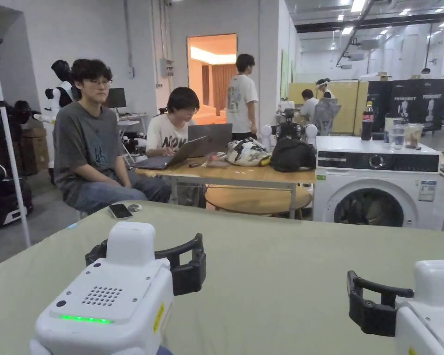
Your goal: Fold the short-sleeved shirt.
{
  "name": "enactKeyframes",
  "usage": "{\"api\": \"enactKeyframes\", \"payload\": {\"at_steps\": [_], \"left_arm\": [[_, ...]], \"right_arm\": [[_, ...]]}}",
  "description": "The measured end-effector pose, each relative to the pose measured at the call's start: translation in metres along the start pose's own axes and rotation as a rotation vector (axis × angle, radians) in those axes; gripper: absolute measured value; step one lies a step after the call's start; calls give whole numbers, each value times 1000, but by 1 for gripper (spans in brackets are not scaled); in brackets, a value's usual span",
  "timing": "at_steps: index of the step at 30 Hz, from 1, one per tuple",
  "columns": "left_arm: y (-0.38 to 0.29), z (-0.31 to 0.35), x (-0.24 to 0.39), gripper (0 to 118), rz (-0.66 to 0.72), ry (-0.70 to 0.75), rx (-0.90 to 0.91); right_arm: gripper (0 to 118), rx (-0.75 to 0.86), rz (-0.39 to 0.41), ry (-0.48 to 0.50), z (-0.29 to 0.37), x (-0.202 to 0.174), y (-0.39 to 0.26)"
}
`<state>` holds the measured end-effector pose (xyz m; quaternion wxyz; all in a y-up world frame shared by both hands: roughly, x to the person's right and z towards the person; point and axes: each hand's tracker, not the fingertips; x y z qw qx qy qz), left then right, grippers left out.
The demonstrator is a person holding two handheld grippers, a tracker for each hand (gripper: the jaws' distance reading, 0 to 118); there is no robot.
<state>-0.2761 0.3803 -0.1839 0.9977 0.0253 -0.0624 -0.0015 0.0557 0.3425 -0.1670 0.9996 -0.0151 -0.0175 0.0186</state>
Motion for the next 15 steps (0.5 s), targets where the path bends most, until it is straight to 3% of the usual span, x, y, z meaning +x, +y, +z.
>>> {"api": "enactKeyframes", "payload": {"at_steps": [6,7,8,9,10,11,12,15], "left_arm": [[-3,10,-22,103,-15,35,-7],[-3,10,-22,97,-19,29,-5],[-3,11,-22,78,-22,26,-3],[-4,11,-21,42,-32,24,-1],[-4,10,-21,0,-38,17,-6],[-6,15,-35,0,-27,11,-24],[-9,15,-39,0,-9,-14,-21],[-14,14,-44,0,-19,-21,-61]], "right_arm": [[118,2,-32,56,-7,-31,-5],[118,2,-36,58,-7,-33,-6],[113,-1,-39,60,-7,-35,-7],[96,-3,-41,62,-7,-37,-8],[43,-6,-40,71,-7,-38,-9],[0,-12,-29,67,-9,-40,-10],[0,-60,7,67,-13,-41,-11],[0,-68,-41,115,-20,-33,-9]]}}
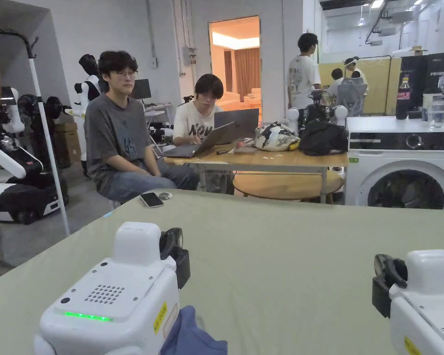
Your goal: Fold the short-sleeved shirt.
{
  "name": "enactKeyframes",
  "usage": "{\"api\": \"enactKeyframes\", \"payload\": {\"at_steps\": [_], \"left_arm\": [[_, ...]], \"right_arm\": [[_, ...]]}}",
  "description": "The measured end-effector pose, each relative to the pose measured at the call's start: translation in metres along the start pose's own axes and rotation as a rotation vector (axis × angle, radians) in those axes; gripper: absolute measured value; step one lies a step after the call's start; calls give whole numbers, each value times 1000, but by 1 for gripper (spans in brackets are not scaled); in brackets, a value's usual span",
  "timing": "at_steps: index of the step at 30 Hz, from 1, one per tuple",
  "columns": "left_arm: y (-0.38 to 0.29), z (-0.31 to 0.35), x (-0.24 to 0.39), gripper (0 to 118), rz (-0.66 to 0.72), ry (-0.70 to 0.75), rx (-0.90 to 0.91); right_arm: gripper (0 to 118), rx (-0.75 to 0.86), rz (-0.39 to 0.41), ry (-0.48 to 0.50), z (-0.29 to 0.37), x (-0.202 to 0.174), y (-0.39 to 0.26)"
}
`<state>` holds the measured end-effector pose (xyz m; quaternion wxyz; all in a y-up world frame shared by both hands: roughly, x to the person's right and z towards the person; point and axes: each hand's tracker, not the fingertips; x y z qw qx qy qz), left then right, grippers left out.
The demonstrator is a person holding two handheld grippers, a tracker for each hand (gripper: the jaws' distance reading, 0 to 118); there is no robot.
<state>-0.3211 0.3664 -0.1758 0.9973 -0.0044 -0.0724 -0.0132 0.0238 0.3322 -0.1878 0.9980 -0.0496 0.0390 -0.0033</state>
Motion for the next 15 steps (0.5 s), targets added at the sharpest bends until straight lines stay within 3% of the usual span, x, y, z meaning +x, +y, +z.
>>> {"api": "enactKeyframes", "payload": {"at_steps": [2,9,10,11,12,13,15], "left_arm": [[-4,-1,-8,0,-4,-10,-21],[-29,3,-62,0,84,-67,-201],[-35,2,-69,6,77,-94,-253],[-42,-2,-75,26,57,-104,-329],[-50,-6,-81,54,42,-105,-385],[-60,-11,-86,68,40,-119,-425],[-83,-24,-93,66,50,-151,-531]], "right_arm": [[0,1,19,-15,2,-14,-12],[0,-31,3,81,-7,-38,-26],[0,-46,-18,105,-9,-39,-29],[0,-62,-40,133,-11,-41,-32],[0,-73,-59,148,-11,-43,-36],[0,-85,-76,159,-12,-45,-40],[0,-102,-93,172,-8,-48,-48]]}}
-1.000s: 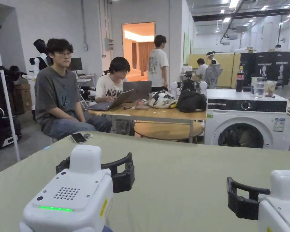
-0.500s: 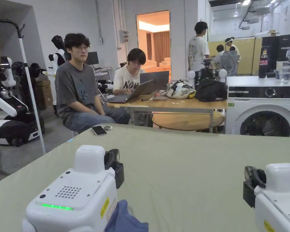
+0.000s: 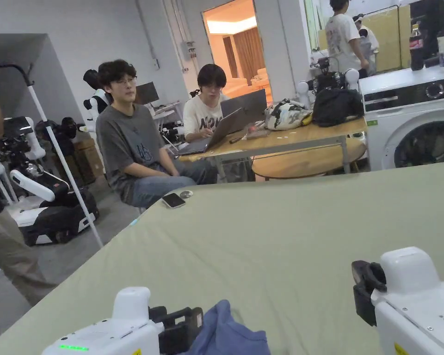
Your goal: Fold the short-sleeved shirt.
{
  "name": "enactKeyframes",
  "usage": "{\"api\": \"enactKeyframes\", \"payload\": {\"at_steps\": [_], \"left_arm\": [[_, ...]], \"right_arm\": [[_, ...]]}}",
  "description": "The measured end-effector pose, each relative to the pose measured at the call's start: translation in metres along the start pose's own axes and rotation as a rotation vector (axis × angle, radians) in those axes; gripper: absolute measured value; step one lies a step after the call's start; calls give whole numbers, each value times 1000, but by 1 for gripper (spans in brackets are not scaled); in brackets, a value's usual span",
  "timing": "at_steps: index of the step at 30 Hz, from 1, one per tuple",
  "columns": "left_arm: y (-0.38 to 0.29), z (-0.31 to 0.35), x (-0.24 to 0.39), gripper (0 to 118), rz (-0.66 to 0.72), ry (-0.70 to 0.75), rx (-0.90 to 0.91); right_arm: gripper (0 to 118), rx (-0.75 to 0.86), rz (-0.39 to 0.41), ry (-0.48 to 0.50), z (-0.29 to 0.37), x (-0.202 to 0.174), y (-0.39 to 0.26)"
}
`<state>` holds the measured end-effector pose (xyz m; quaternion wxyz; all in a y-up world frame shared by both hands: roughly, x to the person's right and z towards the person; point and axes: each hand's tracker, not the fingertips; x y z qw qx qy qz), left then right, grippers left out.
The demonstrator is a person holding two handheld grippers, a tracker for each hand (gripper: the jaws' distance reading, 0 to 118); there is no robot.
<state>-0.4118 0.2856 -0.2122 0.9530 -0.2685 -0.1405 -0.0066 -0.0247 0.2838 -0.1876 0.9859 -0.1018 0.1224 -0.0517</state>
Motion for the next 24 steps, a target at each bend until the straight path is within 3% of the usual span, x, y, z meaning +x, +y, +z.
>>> {"api": "enactKeyframes", "payload": {"at_steps": [6,9,11,12,15,16,18,21,24], "left_arm": [[-34,-88,-12,67,79,-129,-190],[-49,-129,1,66,40,-91,-299],[-57,-150,-6,64,128,-78,-384],[-58,-153,-7,60,155,-71,-382],[-53,-149,5,22,57,-40,-349],[-52,-148,11,17,18,-50,-349],[-50,-146,18,15,9,-8,-353],[-41,-139,-1,8,116,-11,-325],[-1,-102,-29,7,190,57,-181]], "right_arm": [[0,-56,-4,17,20,5,-20],[0,-68,-11,-8,36,16,-26],[0,-76,-26,-36,44,24,-30],[0,-80,-23,-44,47,28,-31],[0,-80,-23,-91,55,38,-37],[0,-85,-37,-96,57,41,-39],[0,-98,-59,-96,60,47,-42],[0,-105,-69,-100,70,53,-43],[0,-87,-65,-109,87,59,-43]]}}
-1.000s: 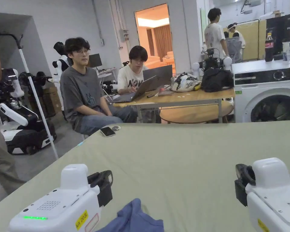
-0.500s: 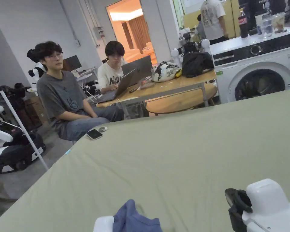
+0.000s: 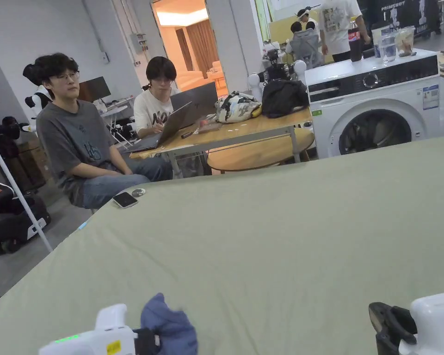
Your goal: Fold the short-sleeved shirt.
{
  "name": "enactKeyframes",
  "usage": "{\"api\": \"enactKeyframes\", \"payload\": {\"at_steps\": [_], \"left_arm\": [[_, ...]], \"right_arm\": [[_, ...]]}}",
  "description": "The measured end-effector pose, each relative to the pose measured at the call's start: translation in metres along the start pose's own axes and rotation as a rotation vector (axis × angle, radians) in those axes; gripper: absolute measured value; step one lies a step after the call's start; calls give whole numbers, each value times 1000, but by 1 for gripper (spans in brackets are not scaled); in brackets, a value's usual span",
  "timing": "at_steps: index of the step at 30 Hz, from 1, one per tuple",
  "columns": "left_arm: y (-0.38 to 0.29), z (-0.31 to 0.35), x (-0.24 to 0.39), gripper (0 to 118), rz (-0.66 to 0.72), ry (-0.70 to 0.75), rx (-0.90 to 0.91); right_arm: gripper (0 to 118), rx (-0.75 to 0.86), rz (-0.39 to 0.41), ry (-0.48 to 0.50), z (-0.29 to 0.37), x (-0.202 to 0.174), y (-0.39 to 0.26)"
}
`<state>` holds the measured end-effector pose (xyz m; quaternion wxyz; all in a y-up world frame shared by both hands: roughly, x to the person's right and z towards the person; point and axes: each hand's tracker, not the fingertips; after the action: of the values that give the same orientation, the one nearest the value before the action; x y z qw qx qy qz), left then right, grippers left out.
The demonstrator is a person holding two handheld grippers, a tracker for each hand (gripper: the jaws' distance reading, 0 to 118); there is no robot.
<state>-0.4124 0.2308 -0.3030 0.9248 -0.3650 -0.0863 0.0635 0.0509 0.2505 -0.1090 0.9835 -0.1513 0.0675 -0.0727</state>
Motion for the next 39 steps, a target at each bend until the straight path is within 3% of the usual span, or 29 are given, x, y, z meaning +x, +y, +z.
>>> {"api": "enactKeyframes", "payload": {"at_steps": [2,4,8,11,15,20,25,31,35,37,39], "left_arm": [[34,35,-19,7,66,8,76],[76,78,-30,7,43,87,202],[167,163,6,7,-159,252,355],[221,214,80,7,-295,301,506],[260,186,149,7,-471,228,478],[179,59,255,7,-559,-8,224],[45,-61,340,7,-473,-384,-59],[-116,-74,455,7,-558,-693,-293],[-155,-38,486,8,-509,-822,-283],[-154,-24,489,15,-547,-825,-231],[-135,-14,469,53,-507,-912,-183]], "right_arm": [[0,18,-14,-7,10,7,1],[0,41,-49,-14,21,17,3],[0,67,-77,-32,40,33,4],[0,78,-105,-60,49,46,7],[0,111,-162,-109,66,63,8],[0,102,-158,-181,88,83,5],[0,119,-186,-241,111,105,7],[0,111,-171,-308,124,116,15],[0,92,-157,-322,125,116,16],[0,80,-152,-322,124,115,17],[0,72,-145,-311,124,111,20]]}}
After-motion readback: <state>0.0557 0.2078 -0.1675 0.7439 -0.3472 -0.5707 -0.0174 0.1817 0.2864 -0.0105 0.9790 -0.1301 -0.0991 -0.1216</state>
